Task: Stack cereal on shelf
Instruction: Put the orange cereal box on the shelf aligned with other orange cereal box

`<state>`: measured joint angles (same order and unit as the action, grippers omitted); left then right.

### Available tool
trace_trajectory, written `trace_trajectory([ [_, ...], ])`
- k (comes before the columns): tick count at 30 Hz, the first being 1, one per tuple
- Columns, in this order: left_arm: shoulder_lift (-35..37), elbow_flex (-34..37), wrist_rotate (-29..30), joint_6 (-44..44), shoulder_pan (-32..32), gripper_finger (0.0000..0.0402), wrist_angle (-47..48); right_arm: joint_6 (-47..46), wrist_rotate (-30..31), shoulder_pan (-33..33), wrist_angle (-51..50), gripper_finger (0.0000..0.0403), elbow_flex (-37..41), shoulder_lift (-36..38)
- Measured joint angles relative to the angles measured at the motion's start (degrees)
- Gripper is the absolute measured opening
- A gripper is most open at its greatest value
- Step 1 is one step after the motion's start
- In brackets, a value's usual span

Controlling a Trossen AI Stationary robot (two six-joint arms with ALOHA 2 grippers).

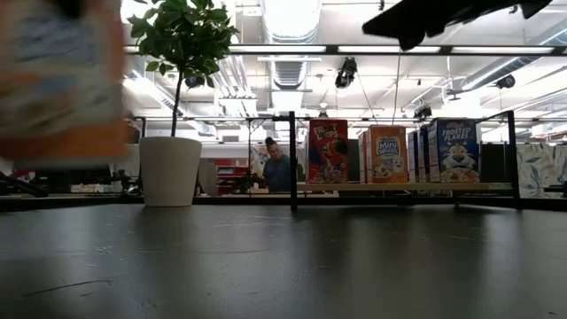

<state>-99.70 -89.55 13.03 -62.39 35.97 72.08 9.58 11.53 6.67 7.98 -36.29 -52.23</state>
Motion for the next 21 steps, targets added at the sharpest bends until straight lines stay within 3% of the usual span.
trace_trajectory([
  [11,0.07,-11.71,5.85,27.28,-9.5,0.0158,-0.32,1.08,0.02,6.34,-1.78,0.0012,0.23,2.41],
  [21,0.11,-16.58,7.15,50.43,-18.05,0.0158,-7.19,1.49,0.46,7.09,-0.45,0.0012,4.64,7.49],
])
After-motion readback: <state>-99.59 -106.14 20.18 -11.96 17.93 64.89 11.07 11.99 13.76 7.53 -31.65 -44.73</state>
